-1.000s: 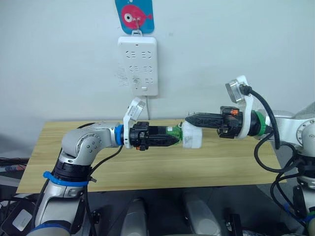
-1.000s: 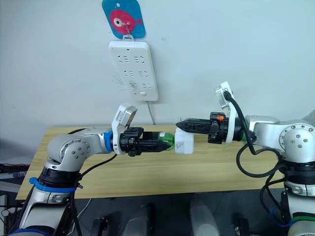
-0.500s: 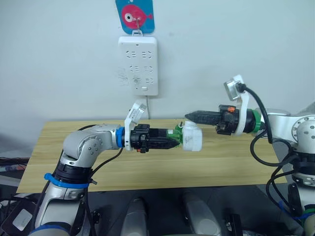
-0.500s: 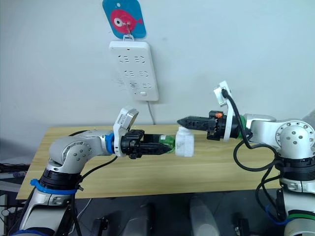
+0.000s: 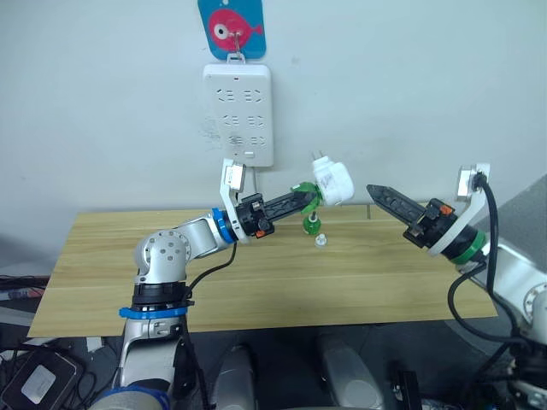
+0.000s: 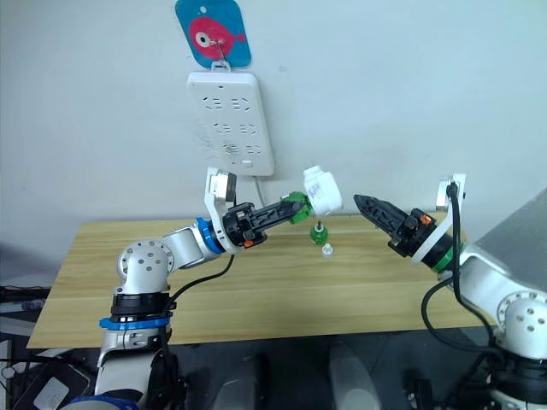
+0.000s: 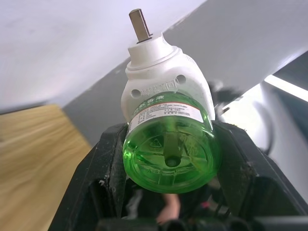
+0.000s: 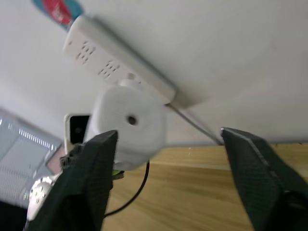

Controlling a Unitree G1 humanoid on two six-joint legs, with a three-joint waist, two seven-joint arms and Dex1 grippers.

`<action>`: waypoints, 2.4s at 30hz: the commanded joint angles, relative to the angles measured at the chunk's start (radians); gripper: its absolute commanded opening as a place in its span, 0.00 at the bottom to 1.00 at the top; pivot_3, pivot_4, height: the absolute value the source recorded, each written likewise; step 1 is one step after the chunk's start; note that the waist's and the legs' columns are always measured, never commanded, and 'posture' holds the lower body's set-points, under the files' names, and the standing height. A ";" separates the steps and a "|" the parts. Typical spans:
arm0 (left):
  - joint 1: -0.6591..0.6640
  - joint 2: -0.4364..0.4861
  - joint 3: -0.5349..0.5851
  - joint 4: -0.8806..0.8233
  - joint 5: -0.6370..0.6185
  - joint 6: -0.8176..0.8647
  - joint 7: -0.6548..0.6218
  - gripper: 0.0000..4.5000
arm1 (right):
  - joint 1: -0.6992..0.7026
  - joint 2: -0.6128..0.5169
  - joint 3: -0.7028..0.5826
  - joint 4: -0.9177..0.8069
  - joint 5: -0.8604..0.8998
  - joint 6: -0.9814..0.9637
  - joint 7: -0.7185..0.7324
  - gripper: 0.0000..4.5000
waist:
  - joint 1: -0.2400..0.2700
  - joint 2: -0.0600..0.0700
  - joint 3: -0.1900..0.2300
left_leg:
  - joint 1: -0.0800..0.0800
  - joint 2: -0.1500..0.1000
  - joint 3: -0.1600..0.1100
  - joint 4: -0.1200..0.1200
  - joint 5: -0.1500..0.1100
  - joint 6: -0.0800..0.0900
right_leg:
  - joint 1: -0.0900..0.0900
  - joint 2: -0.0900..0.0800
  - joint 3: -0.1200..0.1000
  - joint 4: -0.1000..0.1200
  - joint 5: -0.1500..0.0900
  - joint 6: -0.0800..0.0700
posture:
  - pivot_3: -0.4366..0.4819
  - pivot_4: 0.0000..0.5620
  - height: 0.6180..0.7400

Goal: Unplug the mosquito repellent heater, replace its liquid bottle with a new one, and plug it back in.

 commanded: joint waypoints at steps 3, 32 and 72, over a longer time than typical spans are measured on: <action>-0.028 -0.074 0.071 0.036 -0.108 0.026 0.149 0.52 | 0.021 0.123 0.049 -0.041 -0.057 -0.118 -0.054 1.00 | -0.008 0.001 0.000 | 0.000 0.000 0.000 0.000 0.000 0.000 | 0.000 0.000 0.000 0.000 0.000 0.000 | 0.18 0.38 0.97; -0.012 -0.131 0.069 0.029 -0.248 0.046 0.292 0.52 | -0.132 0.306 0.199 0.013 -0.062 -0.193 -0.051 1.00 | -0.016 0.001 -0.001 | -0.001 -0.001 -0.001 0.000 0.000 0.000 | 0.000 0.000 0.000 0.000 0.000 0.000 | 0.19 0.37 0.97; 0.134 0.132 0.016 -0.113 -0.182 0.023 0.230 1.00 | -0.132 0.277 0.211 0.015 -0.116 -0.188 0.014 0.67 | -0.018 0.002 -0.001 | 0.000 0.000 -0.001 -0.001 0.000 0.000 | 0.000 0.000 0.000 0.000 0.000 0.000 | 0.22 0.37 0.97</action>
